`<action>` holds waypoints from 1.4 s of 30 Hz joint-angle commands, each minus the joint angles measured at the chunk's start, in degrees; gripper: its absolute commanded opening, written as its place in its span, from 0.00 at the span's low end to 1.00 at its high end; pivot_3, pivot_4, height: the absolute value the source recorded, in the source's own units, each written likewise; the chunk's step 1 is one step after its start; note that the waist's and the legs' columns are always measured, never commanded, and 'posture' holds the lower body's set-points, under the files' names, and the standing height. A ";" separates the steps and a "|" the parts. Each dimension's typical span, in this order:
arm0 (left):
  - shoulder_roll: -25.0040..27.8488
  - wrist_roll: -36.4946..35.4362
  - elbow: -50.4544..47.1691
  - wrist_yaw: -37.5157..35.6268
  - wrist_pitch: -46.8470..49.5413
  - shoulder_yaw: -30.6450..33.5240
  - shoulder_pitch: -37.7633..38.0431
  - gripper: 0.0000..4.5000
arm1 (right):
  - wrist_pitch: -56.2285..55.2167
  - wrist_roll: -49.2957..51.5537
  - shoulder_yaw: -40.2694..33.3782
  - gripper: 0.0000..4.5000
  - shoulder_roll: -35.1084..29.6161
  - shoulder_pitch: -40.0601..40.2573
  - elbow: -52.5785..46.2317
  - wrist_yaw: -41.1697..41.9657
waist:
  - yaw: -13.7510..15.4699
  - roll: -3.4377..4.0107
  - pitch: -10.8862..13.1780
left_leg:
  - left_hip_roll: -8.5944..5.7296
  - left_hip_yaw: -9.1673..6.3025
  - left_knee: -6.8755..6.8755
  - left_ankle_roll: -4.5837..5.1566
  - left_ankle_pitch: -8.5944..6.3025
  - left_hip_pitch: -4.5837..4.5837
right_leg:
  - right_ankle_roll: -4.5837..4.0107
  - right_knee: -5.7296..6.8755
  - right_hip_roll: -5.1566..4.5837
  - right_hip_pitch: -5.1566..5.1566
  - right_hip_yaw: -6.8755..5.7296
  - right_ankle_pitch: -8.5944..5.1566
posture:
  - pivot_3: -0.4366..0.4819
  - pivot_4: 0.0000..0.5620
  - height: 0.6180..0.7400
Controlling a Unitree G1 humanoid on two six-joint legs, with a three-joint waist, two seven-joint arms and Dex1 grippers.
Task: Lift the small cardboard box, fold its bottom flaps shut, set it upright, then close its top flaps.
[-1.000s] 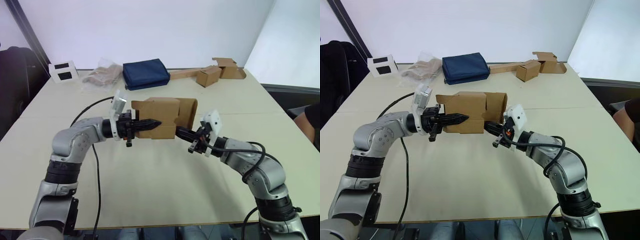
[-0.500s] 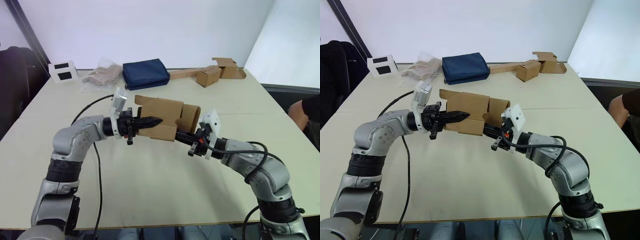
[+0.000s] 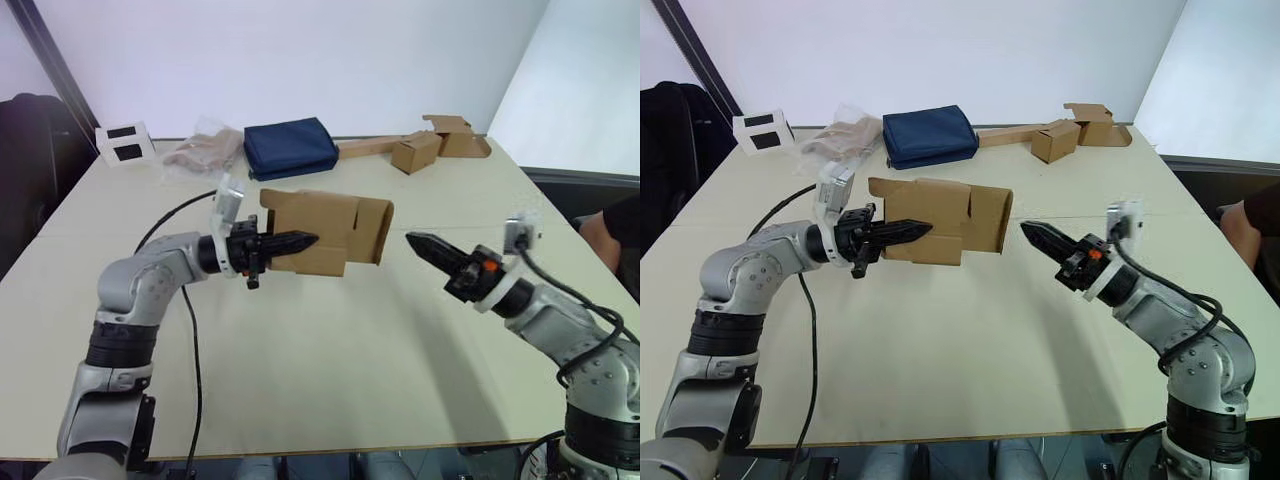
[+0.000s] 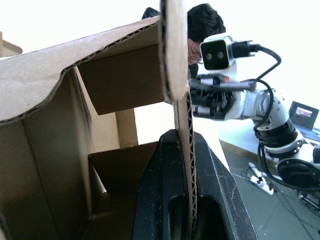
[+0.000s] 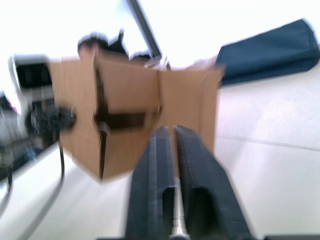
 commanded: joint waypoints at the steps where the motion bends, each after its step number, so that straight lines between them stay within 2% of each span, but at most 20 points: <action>1: 0.56 -3.40 -3.21 0.81 1.78 2.58 -0.40 0.00 | -1.05 6.60 -2.44 0.43 2.50 -2.28 4.27 -1.37 | -0.03 0.01 0.00 | 0.00 0.01 0.00 0.00 0.00 0.00 | 0.00 0.00 0.00 0.00 0.01 0.00 | 0.48 0.27 1.00; 3: 0.21 -5.24 -4.29 1.90 3.37 3.28 -0.34 0.00 | -2.08 9.89 -3.26 0.62 5.48 -4.32 9.84 -1.88 | -0.18 0.00 0.00 | 0.01 0.02 0.01 0.00 0.00 0.00 | 0.00 0.00 0.00 0.00 0.02 0.00 | 0.48 0.27 1.00; 6: -0.12 -7.08 -5.11 3.27 4.90 4.00 -0.31 0.00 | -2.41 11.86 -3.72 0.87 7.10 -5.44 12.90 -2.08 | -0.10 0.03 0.01 | 0.01 0.02 0.00 0.00 0.00 0.01 | 0.01 0.01 -0.01 0.00 0.03 0.01 | 0.48 0.27 1.00; 8: -0.55 -8.64 -5.42 4.51 6.04 4.79 -0.61 0.00 | -2.45 13.22 -3.21 0.99 8.49 -5.80 14.41 -1.87 | 0.07 0.03 0.01 | 0.01 -0.01 -0.03 0.00 0.00 0.00 | 0.02 0.02 -0.02 0.00 0.00 0.01 | 0.48 0.27 1.00; 16: -0.88 -10.48 -5.28 6.23 7.02 5.37 -1.36 0.00 | -2.81 16.46 0.47 0.99 13.88 -6.15 13.07 -3.38 | -0.17 0.04 0.01 | 0.02 -0.01 -0.03 0.01 -0.01 0.01 | 0.03 0.05 -0.02 0.00 0.00 0.02 | 0.48 0.27 1.00; 19: -1.09 -10.16 -4.66 6.24 6.48 4.98 -1.39 0.00 | -2.49 17.47 3.01 0.99 15.43 -4.56 8.97 -4.41 | -0.15 0.04 0.01 | 0.02 -0.01 -0.02 0.01 0.00 0.01 | 0.03 0.05 -0.03 0.00 0.00 0.02 | 0.48 0.27 1.00; 25: -1.62 -9.31 -4.01 5.98 5.58 4.18 -1.35 0.00 | -2.88 22.92 4.00 0.99 14.53 -3.38 1.62 -8.44 | -0.04 0.05 0.02 | 0.02 -0.02 -0.03 0.01 -0.01 0.00 | 0.03 0.04 -0.05 -0.01 -0.01 0.02 | 0.48 0.27 1.00; 34: -2.78 -8.98 -3.46 6.12 5.07 3.80 -2.10 0.00 | -3.76 22.51 6.47 0.99 11.54 -2.50 0.17 -9.91 | -0.12 0.04 0.02 | 0.01 0.00 -0.01 0.01 0.00 0.00 | 0.01 0.04 -0.04 -0.01 0.00 0.01 | 0.48 0.27 1.00; 37: -2.85 -8.90 -3.15 6.03 5.01 3.78 -2.36 0.00 | -4.54 21.67 7.42 0.85 11.34 -2.50 0.51 -9.75 | -0.14 0.05 0.02 | 0.01 -0.01 -0.02 0.01 -0.01 0.01 | 0.01 0.03 -0.02 -0.01 0.00 0.01 | 0.48 0.27 1.00; 42: -2.86 -8.78 -2.98 5.96 5.05 3.85 -2.44 0.00 | -5.32 19.84 8.55 0.44 10.82 -2.37 0.77 -9.21 | -0.09 0.04 0.02 | 0.01 -0.01 -0.02 0.01 -0.01 0.00 | 0.01 0.03 -0.02 -0.01 0.00 0.01 | 0.48 0.27 1.00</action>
